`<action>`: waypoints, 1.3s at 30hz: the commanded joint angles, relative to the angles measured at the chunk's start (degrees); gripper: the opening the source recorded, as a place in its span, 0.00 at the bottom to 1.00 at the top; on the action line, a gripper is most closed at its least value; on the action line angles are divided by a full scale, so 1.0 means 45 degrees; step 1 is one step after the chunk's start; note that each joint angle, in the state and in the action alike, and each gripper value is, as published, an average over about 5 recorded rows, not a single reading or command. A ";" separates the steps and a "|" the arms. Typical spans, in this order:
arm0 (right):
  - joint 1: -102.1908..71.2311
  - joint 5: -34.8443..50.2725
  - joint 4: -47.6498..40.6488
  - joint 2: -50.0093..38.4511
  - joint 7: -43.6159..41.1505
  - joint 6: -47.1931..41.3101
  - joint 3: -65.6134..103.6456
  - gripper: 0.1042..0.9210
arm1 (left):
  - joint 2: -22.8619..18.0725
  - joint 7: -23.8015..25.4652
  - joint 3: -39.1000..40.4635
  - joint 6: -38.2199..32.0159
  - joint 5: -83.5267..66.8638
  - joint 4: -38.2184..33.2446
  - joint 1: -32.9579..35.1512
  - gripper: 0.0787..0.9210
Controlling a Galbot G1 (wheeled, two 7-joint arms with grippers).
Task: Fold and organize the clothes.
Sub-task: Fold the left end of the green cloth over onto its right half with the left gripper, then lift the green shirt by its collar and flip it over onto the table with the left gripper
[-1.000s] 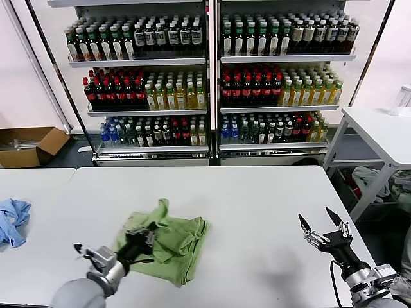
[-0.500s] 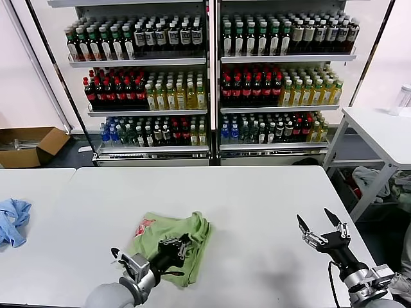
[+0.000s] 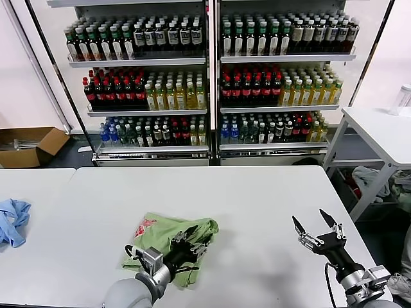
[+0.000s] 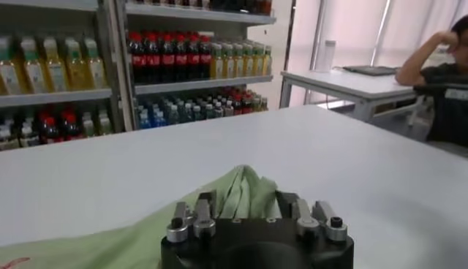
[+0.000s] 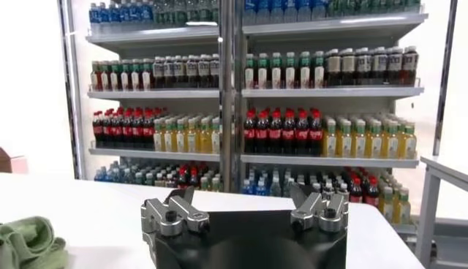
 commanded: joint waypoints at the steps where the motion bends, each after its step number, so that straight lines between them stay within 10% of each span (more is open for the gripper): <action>1: 0.0016 0.0029 -0.0039 0.0002 0.0001 0.0020 -0.0028 0.88 | 0.0736 -0.0416 -0.1166 0.0921 -0.2174 -0.2037 0.0697 0.68; 12: 0.0236 -0.0019 -0.0192 -0.0046 0.0029 0.0015 -0.0344 0.88 | 0.2866 0.0719 -0.6576 0.1597 -0.4473 -0.0111 0.1808 0.88; 27: 0.0198 -0.0287 -0.0162 0.0074 0.0082 0.0069 -0.0413 0.88 | 0.2377 0.1019 -0.5039 0.1581 -0.3913 0.3477 0.0107 0.88; 39: 0.0291 -0.0363 -0.0096 0.0082 0.0065 0.0052 -0.0440 0.88 | 0.1861 0.1401 -0.4661 0.0772 -0.2103 0.2727 0.1384 0.88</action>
